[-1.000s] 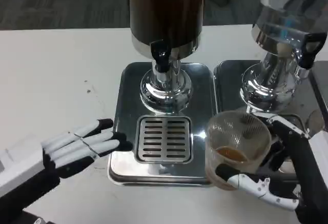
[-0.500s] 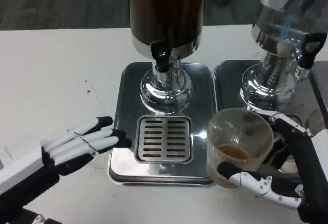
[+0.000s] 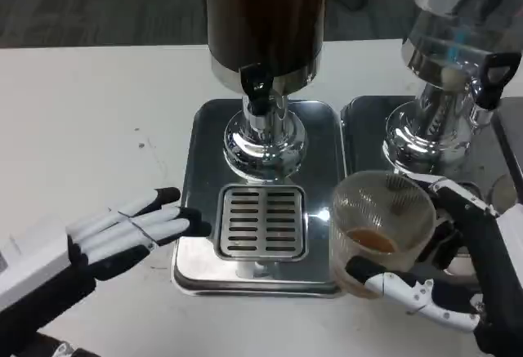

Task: Grasp the cup under the faucet to collect the drink, then remove the cup.

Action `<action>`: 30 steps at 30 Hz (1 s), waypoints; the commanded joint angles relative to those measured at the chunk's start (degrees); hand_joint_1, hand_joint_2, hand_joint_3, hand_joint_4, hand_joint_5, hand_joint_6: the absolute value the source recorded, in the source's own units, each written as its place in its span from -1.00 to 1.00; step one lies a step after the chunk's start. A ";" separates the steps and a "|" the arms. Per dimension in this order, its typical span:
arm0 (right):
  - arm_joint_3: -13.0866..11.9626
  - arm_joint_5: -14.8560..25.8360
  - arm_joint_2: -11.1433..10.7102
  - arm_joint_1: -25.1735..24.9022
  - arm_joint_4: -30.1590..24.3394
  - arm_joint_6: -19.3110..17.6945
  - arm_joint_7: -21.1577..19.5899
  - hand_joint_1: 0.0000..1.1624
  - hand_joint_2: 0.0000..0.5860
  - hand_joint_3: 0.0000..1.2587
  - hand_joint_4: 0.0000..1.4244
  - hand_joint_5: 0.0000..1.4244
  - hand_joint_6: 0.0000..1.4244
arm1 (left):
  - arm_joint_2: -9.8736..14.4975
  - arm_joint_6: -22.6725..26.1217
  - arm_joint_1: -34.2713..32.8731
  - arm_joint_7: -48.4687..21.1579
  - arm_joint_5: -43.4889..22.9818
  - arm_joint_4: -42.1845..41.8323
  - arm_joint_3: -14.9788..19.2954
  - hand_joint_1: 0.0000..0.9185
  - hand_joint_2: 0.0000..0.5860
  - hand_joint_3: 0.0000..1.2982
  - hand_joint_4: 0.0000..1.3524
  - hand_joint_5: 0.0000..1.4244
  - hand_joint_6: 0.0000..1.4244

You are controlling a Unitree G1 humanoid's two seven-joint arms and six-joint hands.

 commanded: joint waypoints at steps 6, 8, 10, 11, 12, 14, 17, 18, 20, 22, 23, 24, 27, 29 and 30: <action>-0.40 1.42 0.33 -0.68 -0.90 -1.50 -0.37 0.54 -0.38 -0.07 -0.12 0.18 0.32 | 0.89 0.49 -0.72 0.17 -0.48 0.49 -0.10 -1.00 -0.69 -0.76 -1.00 -0.99 -0.85; -0.43 1.43 0.27 -0.59 -0.99 -1.54 -0.33 0.55 -0.38 -0.07 -0.12 0.18 0.32 | 0.84 0.52 -0.62 0.14 -0.48 0.42 -0.19 -1.00 -0.69 -0.76 -1.00 -0.99 -0.85; -0.47 1.46 0.27 -0.48 -1.13 -1.52 -0.33 0.57 -0.35 -0.07 -0.13 0.18 0.32 | 0.81 0.58 -0.50 0.14 -0.49 0.30 -0.20 -1.00 -0.69 -0.76 -1.00 -0.99 -0.85; -0.50 1.46 0.30 -0.50 -1.18 -1.48 -0.36 0.57 -0.35 -0.07 -0.13 0.18 0.32 | 0.80 0.63 -0.56 0.13 -0.50 0.32 -0.24 -1.00 -0.69 -0.76 -1.00 -0.99 -0.85; -0.54 1.49 0.31 -0.50 -1.22 -1.46 -0.36 0.58 -0.35 -0.07 -0.13 0.18 0.32 | 0.79 0.69 -0.59 0.12 -0.52 0.32 -0.28 -1.00 -0.69 -0.76 -1.00 -0.99 -0.85; -0.59 1.51 0.29 -0.41 -1.29 -1.51 -0.37 0.58 -0.34 -0.07 -0.13 0.18 0.33 | 0.79 0.75 -0.70 0.09 -0.49 0.37 -0.36 -1.00 -0.69 -0.76 -1.00 -0.99 -0.85; -0.59 1.53 0.34 -0.43 -1.25 -1.52 -0.37 0.59 -0.36 -0.07 -0.13 0.18 0.34 | 0.78 0.80 -0.62 0.10 -0.52 0.30 -0.40 -1.00 -0.69 -0.76 -1.00 -0.99 -0.85; -0.59 1.52 0.35 -0.39 -1.27 -1.55 -0.38 0.59 -0.36 -0.07 -0.13 0.18 0.34 | 0.79 0.85 -0.63 0.08 -0.57 0.32 -0.45 -1.00 -0.69 -0.76 -1.00 -0.99 -0.85; -0.59 1.58 0.39 -0.30 -1.28 -1.55 -0.37 0.60 -0.36 -0.07 -0.13 0.18 0.34 | 0.80 0.88 -0.53 0.08 -0.61 0.25 -0.47 -1.00 -0.69 -0.76 -1.00 -0.99 -0.85; -0.60 1.65 0.40 -0.20 -1.31 -1.53 -0.33 0.61 -0.36 -0.07 -0.13 0.17 0.34 | 0.83 0.89 -0.41 0.06 -0.63 0.17 -0.49 -1.00 -0.69 -0.76 -1.00 -0.99 -0.85; -0.60 1.69 0.40 -0.15 -1.32 -1.53 -0.32 0.61 -0.36 -0.07 -0.13 0.17 0.34 | 0.84 0.88 -0.34 0.06 -0.64 0.10 -0.49 -1.00 -0.69 -0.76 -1.00 -0.99 -0.85; -0.58 1.71 0.43 -0.17 -1.30 -1.52 -0.32 0.62 -0.36 -0.07 -0.13 0.17 0.34 | 0.84 0.88 -0.31 0.06 -0.62 0.07 -0.47 -1.00 -0.69 -0.76 -1.00 -0.99 -0.85; -0.57 1.78 0.49 -0.38 -1.26 -1.44 -0.28 0.62 -0.37 -0.07 -0.13 0.17 0.34 | 0.82 0.96 -0.34 0.10 -0.67 0.05 -0.41 -1.00 -0.69 -0.76 -1.00 -0.99 -0.85; -0.58 1.80 0.47 -0.44 -1.25 -1.43 -0.23 0.62 -0.37 -0.07 -0.13 0.17 0.34 | 0.83 1.08 -0.30 0.10 -0.74 0.01 -0.41 -1.00 -0.69 -0.76 -1.00 -0.99 -0.85; -0.58 1.86 0.48 -0.50 -1.23 -1.40 -0.18 0.62 -0.37 -0.07 -0.13 0.17 0.34 | 0.83 1.13 -0.22 0.10 -0.76 -0.05 -0.39 -1.00 -0.69 -0.76 -1.00 -0.99 -0.85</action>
